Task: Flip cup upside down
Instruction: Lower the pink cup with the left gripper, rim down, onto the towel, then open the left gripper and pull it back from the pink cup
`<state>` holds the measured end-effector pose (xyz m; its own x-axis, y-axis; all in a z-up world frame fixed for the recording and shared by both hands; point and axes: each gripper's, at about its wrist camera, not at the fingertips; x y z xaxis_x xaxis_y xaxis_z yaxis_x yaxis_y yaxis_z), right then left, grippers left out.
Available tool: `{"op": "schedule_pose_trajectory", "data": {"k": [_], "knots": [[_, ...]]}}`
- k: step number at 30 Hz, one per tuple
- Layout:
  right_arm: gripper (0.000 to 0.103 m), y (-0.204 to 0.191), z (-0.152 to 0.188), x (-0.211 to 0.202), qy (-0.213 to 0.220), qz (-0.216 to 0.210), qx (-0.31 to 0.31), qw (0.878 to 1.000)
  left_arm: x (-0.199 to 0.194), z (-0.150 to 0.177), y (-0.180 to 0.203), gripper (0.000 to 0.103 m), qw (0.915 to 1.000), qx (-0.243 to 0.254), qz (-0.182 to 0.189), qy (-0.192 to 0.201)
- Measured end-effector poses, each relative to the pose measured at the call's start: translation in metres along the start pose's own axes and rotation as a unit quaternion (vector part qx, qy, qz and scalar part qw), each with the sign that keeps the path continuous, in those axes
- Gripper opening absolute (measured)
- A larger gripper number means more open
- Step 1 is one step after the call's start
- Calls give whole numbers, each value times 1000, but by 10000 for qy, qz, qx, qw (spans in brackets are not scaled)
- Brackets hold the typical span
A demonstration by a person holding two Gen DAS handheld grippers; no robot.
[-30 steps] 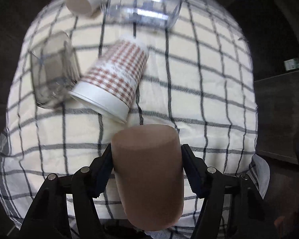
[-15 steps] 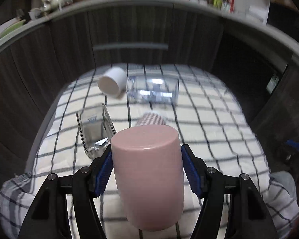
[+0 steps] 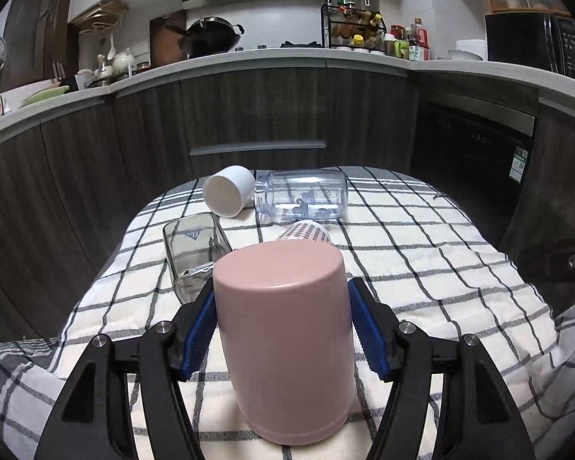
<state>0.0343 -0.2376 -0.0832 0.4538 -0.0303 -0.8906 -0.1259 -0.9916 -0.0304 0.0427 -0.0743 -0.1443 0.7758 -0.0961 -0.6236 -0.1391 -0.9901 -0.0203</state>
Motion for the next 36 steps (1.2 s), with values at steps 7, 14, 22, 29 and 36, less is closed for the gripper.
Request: {"op": "schedule_pose_trajectory", "data": {"k": [7,14,22,29,36], "knots": [[87,3,2,-5,14,23,67,10000,-11,5,1,65,9996,-90,171,-221],[87,4,6,-10,-19,-15,118,9999,-28,-2,-1,76,9988,-224,358,-242],[87,1,2,-41,321,-120,154,9993,-58,-30,-14,84,9993,-306,144,-155],[87,-16,-5,-51,450,-282,91,9985,-76,-48,-53,84,9947,-622,-154,-810],[87,-50,-4,-61,461,-439,-176,9978,-96,-48,-80,84,9871,-903,-204,-1303]]}}
Point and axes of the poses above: each gripper's, at about its wrist camera, not at the fingertips, and x roughly the way its jaws point, y to its right, z to its underside, and after that the axes turned 5 degrees about -y, right-handed
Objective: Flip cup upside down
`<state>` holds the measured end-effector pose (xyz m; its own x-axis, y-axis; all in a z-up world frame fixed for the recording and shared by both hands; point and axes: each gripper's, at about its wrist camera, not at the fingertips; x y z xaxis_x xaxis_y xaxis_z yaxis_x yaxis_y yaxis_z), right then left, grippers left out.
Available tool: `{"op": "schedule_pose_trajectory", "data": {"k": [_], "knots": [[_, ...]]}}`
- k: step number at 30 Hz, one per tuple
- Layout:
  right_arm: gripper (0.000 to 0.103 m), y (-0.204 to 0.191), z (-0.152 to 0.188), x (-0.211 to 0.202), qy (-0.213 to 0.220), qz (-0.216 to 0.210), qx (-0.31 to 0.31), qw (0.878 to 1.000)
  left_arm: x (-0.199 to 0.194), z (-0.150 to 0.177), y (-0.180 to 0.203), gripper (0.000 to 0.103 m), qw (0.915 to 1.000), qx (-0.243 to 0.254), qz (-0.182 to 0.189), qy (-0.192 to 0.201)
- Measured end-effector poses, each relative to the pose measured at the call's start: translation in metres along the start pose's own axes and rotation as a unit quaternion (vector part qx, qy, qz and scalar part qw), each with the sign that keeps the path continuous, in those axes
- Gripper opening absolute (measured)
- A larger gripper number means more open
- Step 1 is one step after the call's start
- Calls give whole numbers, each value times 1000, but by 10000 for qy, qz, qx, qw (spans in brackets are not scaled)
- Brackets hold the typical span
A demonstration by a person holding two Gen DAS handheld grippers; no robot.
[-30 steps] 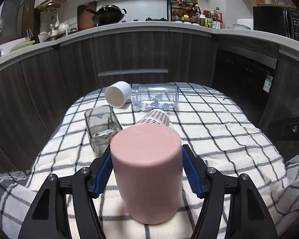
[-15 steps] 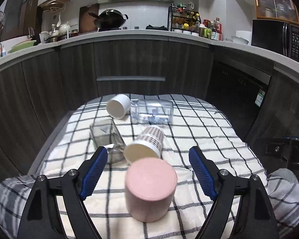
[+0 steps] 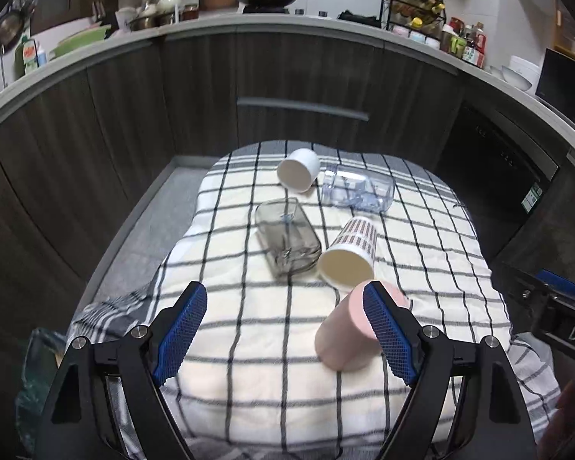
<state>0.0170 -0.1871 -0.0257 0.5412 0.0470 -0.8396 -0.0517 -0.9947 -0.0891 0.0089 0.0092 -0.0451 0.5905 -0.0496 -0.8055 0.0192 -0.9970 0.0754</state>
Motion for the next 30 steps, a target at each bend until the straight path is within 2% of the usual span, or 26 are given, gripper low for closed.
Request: {"op": "schedule_pose_trajectory", "data": {"k": [5,11,18,30], "knots": [[87,-16,1,-12,128,10,-84,9999,-12,-3,-13,84,9996,-121,22,-252],[87,-25,0,-25,284,110,-170,9994,-28,-3,-18,90,9996,-129,-33,-237],[87,-29,-1,-31,317,127,-184,9992,-28,-8,-22,90,9991,-186,-70,-383],[87,-28,-4,-35,373,153,-185,9990,-32,-9,-18,91,9993,-114,-84,-349]]}}
Point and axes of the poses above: each gripper's, at about its wrist camera, not at the fingertips, and x roughly the way its jaws point, y to its right, z to its underside, and after that the axes turned 5 degrees about -y, right-handed
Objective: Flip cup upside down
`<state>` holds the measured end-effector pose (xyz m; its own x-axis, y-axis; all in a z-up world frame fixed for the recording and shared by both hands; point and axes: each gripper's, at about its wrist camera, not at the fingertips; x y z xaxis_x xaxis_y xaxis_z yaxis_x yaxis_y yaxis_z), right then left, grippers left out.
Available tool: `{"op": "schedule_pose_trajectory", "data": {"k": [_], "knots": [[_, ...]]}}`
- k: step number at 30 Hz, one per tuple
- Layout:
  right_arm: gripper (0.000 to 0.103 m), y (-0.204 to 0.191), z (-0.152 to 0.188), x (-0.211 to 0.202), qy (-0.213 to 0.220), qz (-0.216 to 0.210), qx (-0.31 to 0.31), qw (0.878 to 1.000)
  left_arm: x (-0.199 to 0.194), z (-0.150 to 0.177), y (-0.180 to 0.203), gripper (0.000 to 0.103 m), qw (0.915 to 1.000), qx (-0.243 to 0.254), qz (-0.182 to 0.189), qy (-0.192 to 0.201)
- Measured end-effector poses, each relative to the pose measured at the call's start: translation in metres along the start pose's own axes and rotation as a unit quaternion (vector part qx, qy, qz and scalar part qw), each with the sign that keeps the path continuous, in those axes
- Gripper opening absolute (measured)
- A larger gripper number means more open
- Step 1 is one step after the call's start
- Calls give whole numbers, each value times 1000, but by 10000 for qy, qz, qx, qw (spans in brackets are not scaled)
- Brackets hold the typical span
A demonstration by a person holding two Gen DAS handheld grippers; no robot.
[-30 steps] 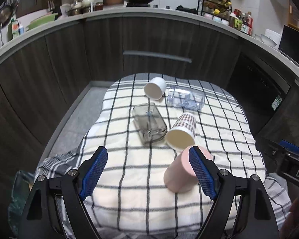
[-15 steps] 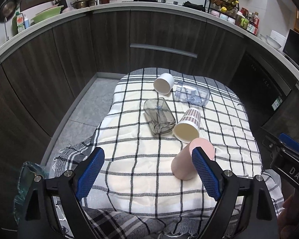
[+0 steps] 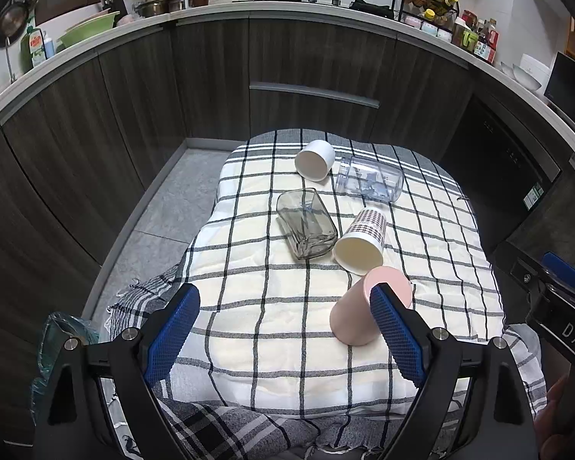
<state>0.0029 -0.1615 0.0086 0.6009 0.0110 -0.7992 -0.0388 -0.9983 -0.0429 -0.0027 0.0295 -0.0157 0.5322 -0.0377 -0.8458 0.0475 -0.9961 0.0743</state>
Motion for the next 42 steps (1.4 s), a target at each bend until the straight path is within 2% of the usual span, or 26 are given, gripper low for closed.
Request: {"op": "schedule_pose_trajectory", "data": {"k": [42], "knots": [[87,4,-1,-1,6,-4,30,10000,2,0,2,91,10000,31,37,-74]]}}
Point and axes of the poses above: each gripper's, at about its wrist camera, not at the fingertips, and x roughly the way its jaws point, y to its right, z to its underside, and after that the axes turned 5 degrees about -y, right-handed
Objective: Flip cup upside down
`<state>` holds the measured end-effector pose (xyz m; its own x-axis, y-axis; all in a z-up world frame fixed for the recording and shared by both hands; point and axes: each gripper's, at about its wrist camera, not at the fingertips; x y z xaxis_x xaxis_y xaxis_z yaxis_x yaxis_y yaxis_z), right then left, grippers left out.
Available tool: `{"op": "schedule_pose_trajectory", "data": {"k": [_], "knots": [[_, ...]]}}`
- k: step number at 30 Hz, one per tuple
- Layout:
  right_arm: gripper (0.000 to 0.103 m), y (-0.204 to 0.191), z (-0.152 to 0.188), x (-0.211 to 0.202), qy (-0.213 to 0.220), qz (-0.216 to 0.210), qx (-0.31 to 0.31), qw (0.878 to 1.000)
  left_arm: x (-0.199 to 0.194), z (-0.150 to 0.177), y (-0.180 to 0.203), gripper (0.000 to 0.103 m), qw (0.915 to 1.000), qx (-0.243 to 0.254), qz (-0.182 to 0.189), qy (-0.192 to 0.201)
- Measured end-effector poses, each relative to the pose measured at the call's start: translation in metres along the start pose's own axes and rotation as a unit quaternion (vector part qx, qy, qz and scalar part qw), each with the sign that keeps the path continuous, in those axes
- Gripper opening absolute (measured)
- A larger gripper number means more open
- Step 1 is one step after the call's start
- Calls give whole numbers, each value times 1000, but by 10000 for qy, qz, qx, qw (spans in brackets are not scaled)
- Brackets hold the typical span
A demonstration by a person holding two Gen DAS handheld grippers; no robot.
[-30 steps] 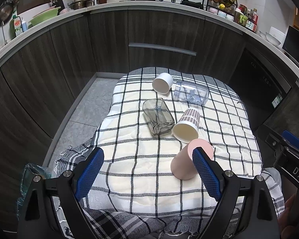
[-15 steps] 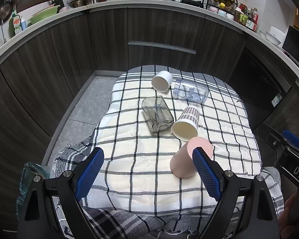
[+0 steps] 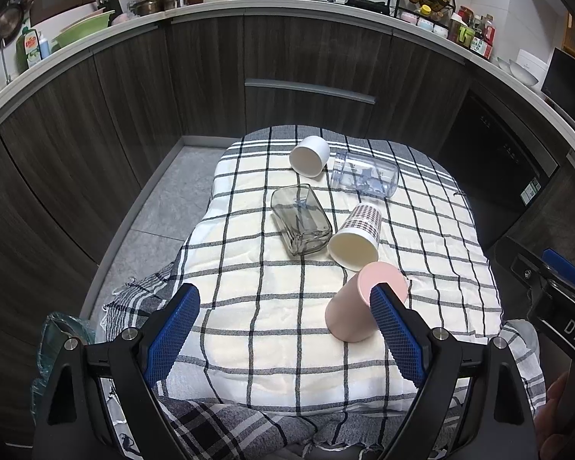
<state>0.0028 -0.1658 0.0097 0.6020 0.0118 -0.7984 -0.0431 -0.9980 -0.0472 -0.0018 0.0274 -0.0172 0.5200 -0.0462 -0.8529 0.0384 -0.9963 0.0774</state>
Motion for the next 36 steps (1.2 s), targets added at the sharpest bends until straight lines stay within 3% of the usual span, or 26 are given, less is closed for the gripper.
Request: {"op": "schedule_pose_trajectory", "data": {"k": [23,32,36], "knots": [[87,-1,0,-6,157,17,19,9999,-12,-1,7,91,9994,148,99,286],[87,-1,0,-6,144,9,28,9999,-7,-1,6,91,9996,111,238,136],[87,-1,2,-3,95,8,20,10000,-3,0,6,92,9998,149,109,81]]}}
Point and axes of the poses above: each gripper's, at about its wrist camera, not at the fingertips, and x roughly the way its jaws point, y to its right, z to its underside, and after that the axes turned 5 degrees about -y, right-handed
